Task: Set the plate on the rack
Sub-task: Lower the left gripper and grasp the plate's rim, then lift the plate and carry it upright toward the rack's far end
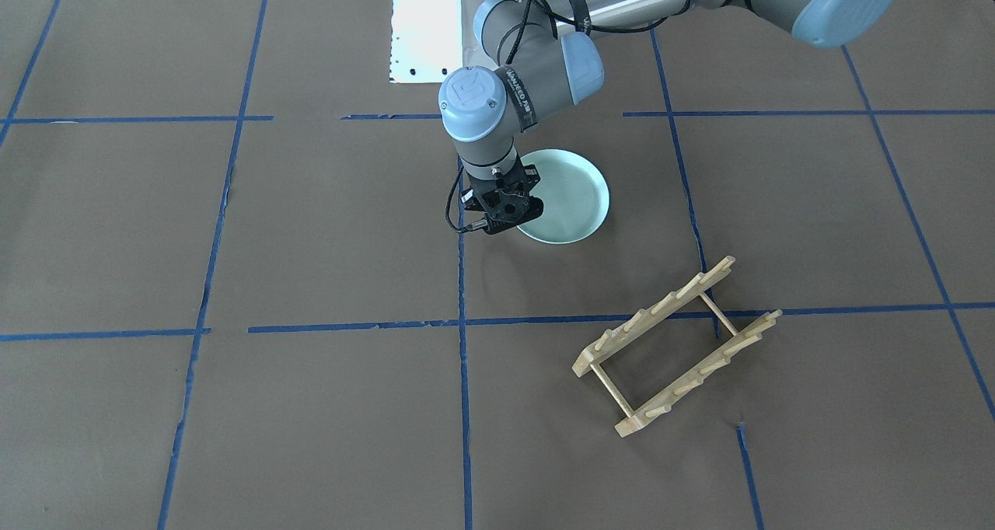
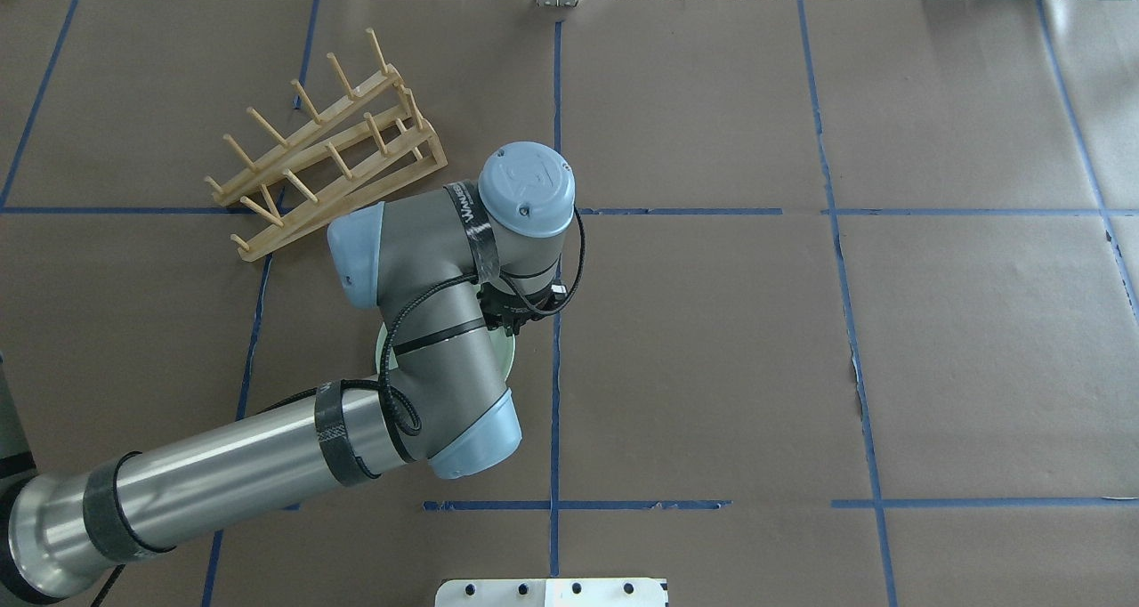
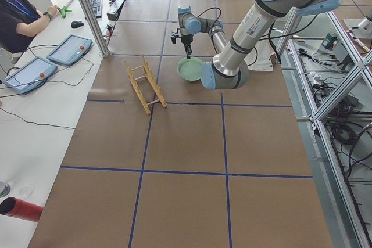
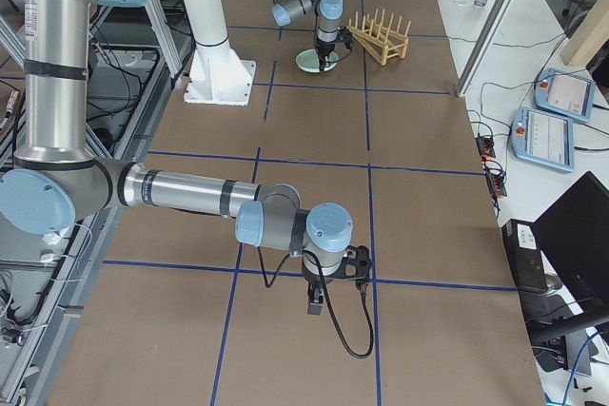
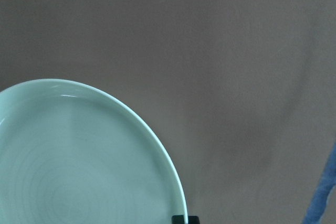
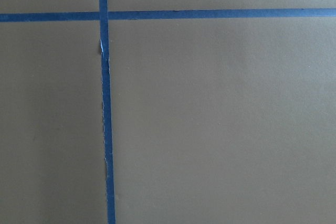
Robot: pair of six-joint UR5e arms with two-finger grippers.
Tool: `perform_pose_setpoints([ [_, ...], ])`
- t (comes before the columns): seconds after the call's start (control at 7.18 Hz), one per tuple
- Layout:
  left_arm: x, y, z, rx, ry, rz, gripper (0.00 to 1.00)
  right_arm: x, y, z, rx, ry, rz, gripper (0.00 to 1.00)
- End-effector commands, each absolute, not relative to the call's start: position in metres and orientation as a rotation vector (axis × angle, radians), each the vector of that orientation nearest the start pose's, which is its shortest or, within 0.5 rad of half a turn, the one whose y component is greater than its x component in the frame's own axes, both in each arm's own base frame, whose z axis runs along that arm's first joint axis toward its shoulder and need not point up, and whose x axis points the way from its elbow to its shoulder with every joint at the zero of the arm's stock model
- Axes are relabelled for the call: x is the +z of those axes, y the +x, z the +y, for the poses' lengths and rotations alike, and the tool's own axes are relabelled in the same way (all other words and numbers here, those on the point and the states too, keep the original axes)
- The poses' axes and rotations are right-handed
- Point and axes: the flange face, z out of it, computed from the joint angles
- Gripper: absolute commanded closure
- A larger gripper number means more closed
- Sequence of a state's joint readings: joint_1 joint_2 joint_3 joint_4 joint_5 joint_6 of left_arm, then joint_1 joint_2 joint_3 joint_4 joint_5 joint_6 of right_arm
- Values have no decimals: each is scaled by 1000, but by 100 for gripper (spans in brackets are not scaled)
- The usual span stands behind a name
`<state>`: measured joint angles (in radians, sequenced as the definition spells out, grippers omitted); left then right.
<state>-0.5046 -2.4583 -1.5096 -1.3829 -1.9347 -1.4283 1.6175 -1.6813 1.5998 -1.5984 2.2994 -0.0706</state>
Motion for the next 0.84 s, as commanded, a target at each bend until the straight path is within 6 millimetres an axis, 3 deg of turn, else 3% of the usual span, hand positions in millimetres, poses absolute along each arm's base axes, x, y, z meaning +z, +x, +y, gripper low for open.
perform_pose_setpoints([
  [0.0, 83, 510, -445, -214, -114, 923, 100, 701, 87, -432, 16, -61, -733, 0],
  [0.14, 48, 464, -456, -206, -43, 1074, 100, 701, 87, -432, 16, -61, -733, 0],
  [0.28, 27, 429, -474, -196, 30, 1232, 100, 701, 88, -431, 18, -61, -733, 0],
  [0.42, 24, 390, -495, -198, 102, 1352, 100, 701, 88, -431, 18, -61, -733, 0],
  [0.7, 42, 310, -526, -249, 193, 1557, 100, 701, 88, -431, 18, -61, -733, 0],
])
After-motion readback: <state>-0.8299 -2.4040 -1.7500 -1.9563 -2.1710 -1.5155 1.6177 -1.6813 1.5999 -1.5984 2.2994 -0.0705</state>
